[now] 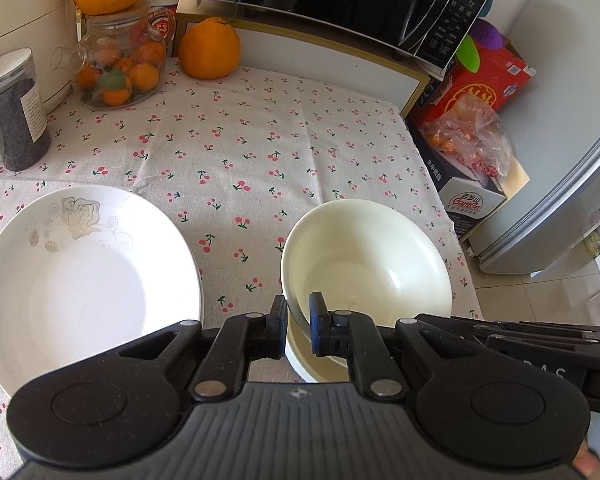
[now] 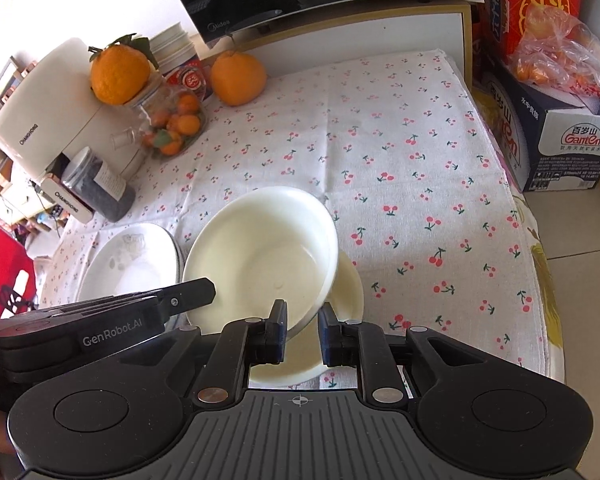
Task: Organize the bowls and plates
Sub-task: 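Carry the white bowl with both tools toward the white plate stack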
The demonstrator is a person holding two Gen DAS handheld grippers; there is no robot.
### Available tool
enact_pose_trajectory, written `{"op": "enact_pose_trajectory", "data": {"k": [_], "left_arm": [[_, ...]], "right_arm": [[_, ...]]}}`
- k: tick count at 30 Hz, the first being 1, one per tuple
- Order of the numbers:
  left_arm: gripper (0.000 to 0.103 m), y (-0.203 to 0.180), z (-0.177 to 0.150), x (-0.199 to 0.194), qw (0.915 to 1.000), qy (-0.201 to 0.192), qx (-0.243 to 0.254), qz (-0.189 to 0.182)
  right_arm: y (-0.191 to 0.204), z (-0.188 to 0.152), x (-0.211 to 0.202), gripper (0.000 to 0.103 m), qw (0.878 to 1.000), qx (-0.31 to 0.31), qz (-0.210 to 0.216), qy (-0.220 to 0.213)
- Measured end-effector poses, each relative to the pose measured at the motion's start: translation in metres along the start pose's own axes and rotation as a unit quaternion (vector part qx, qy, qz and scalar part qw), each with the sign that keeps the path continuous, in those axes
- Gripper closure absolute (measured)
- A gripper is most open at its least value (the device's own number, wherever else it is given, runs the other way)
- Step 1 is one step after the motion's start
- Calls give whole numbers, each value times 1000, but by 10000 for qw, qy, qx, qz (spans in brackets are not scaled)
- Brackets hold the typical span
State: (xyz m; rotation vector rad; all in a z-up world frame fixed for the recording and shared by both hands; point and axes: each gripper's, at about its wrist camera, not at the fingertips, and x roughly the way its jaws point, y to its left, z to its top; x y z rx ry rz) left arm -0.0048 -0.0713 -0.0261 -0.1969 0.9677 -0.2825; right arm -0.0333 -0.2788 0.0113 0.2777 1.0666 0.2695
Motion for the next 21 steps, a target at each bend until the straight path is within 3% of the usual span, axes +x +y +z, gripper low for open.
{"op": "enact_pose_trajectory", "data": {"k": [21], "left_arm": [[90, -3, -10, 7, 9991, 217, 320, 174]], "right_arm": [[1, -7, 0, 84, 9997, -179, -85, 139]]}}
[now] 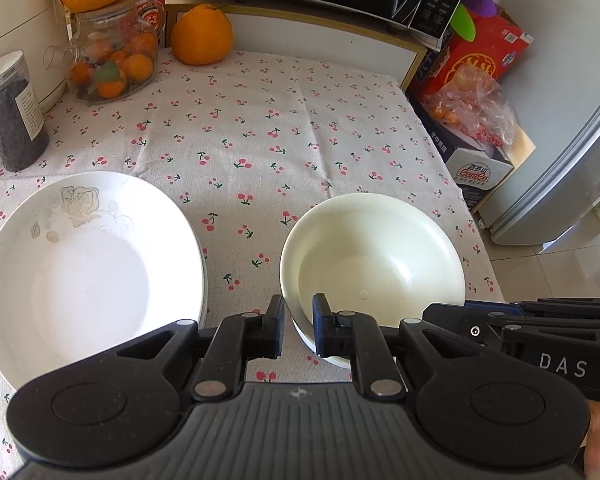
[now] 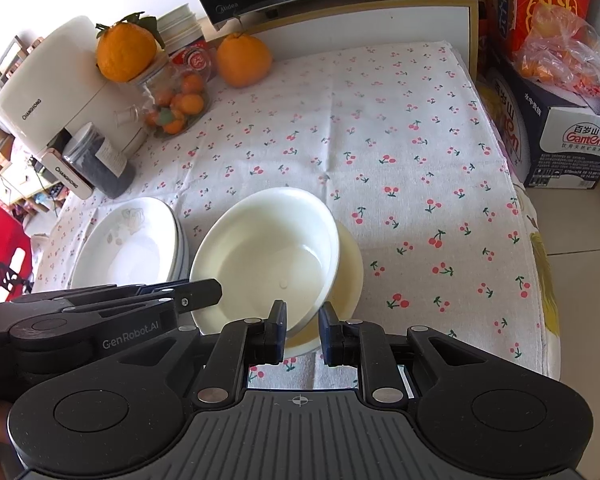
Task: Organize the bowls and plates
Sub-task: 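Carry the white bowl with both tools toward the white plate stack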
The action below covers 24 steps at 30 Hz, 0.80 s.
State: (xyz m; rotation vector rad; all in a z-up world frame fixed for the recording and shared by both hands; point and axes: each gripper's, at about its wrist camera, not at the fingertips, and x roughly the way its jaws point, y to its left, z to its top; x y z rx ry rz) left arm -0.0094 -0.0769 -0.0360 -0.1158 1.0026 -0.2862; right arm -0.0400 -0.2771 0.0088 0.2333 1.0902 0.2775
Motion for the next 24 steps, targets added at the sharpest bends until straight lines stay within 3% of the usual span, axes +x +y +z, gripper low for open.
{"op": "enact_pose_trajectory", "data": {"k": [16, 21, 24], "left_arm": [[88, 10, 2, -3, 9996, -54, -237, -131], [82, 10, 4, -6, 9993, -130, -281, -198], [79, 8, 4, -8, 9993, -186, -247, -198]], "right_arm": [[-9, 5, -7, 83, 9994, 85, -265, -194], [-9, 6, -7, 83, 9992, 112, -296, -229], [-10, 6, -7, 76, 9990, 128, -333, -257]]}}
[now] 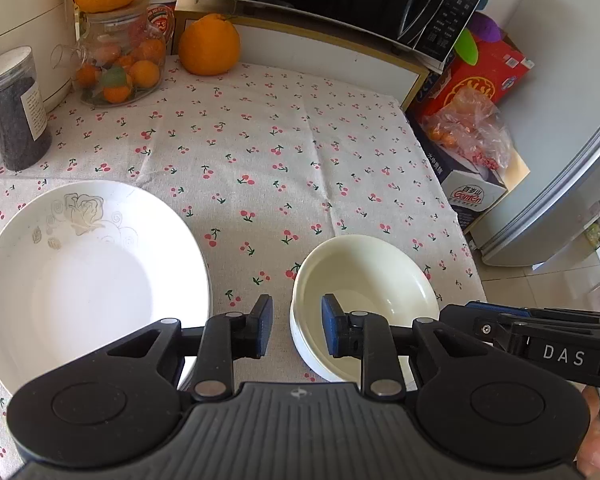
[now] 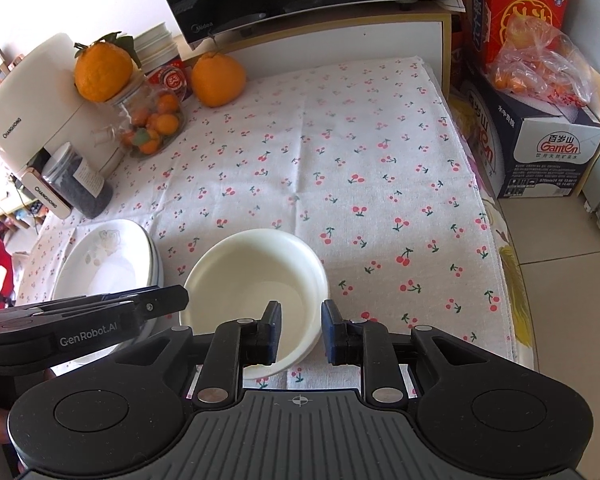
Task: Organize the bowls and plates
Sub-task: 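Carry the white bowl with both tools toward the white plate stack, then move the held white bowl over the white plate stack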
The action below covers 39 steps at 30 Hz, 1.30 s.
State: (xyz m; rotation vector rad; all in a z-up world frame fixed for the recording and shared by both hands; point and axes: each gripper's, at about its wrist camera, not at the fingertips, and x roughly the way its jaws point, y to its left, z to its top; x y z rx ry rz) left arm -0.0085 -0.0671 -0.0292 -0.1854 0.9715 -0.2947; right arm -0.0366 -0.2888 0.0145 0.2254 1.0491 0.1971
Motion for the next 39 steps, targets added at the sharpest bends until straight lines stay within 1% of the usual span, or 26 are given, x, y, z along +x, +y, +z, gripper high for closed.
{"op": "enact_pose_trajectory", "data": {"k": [5, 7, 8, 9, 10, 11, 12, 14, 18, 26, 34, 39], "left_arm": [[78, 0, 0, 2, 10000, 30, 12, -28], [77, 1, 0, 2, 10000, 37, -2, -50], [75, 1, 1, 2, 10000, 30, 8, -51], [73, 0, 1, 2, 10000, 19, 34, -52], [69, 0, 1, 1, 9999, 7, 79, -70], [64, -1, 1, 1, 9999, -9, 102, -78], [63, -2, 1, 0, 9999, -30, 129, -78], [62, -2, 2, 0, 9999, -28, 126, -106], [62, 7, 5, 1, 9995, 40, -102, -290], [62, 7, 3, 4, 9991, 112, -182, -365], [60, 8, 2, 4, 9990, 133, -176, -379], [63, 7, 2, 5, 9990, 144, -174, -395]], "right_arm": [[-3, 1, 1, 73, 9999, 94, -71, -24], [-4, 1, 1, 63, 9998, 144, -116, -44], [-5, 2, 0, 60, 9998, 156, -141, -65], [-5, 2, 0, 53, 9997, 164, -162, -88], [-5, 2, 0, 48, 9996, 179, -170, -97], [-5, 2, 0, 45, 9996, 210, -176, -96], [-6, 3, 1, 42, 9995, 244, -169, -91], [-8, 3, 2, 42, 9994, 309, -142, -67], [-14, 4, 3, 42, 9986, 531, -46, -28], [-22, 6, 3, 42, 9965, 840, 6, -46], [-23, 5, 9, 42, 9957, 921, -21, -5], [-23, 4, 11, 42, 9956, 931, -46, 0]]}}
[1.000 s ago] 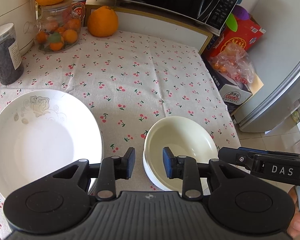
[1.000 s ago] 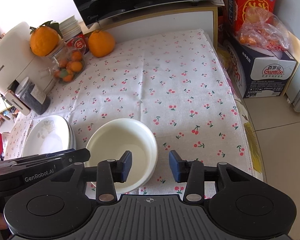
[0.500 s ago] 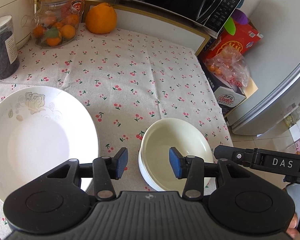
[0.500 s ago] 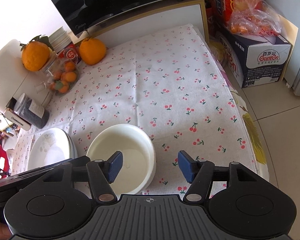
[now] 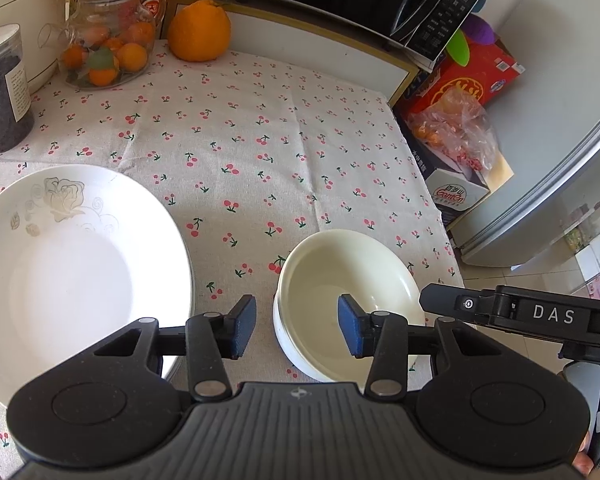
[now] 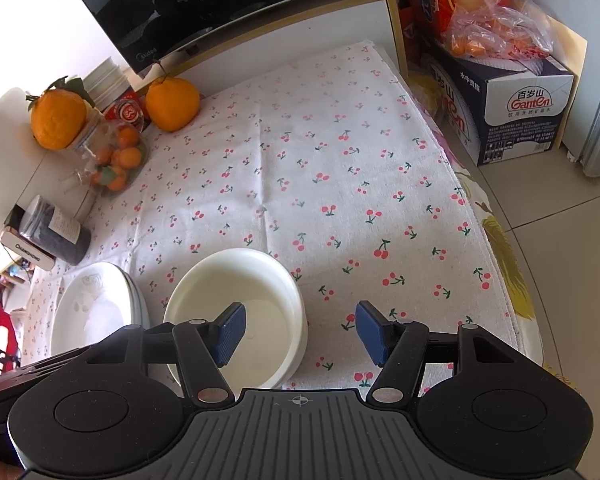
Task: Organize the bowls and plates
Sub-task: 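Move the held white bowl over the white plate stack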
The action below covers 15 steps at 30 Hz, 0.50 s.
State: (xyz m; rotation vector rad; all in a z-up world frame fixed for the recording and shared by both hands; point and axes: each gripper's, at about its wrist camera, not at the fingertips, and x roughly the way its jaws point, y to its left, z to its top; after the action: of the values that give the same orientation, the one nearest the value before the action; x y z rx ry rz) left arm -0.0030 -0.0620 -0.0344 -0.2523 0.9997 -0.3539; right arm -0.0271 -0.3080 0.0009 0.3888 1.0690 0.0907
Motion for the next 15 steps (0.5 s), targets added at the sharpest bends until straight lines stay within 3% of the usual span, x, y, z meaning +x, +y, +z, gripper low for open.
{"op": "enact_pose_trajectory", "data": {"k": [5, 10, 15], "left_arm": [[71, -1, -2, 3, 10000, 51, 53, -26], [72, 0, -2, 7, 9999, 97, 48, -21], [74, 2, -1, 10, 9999, 143, 41, 2]], "right_arm": [[0, -1, 4, 44, 10000, -2, -4, 25], [1, -2, 13, 59, 9998, 30, -33, 170], [3, -5, 22, 68, 9995, 17, -160, 273]]}}
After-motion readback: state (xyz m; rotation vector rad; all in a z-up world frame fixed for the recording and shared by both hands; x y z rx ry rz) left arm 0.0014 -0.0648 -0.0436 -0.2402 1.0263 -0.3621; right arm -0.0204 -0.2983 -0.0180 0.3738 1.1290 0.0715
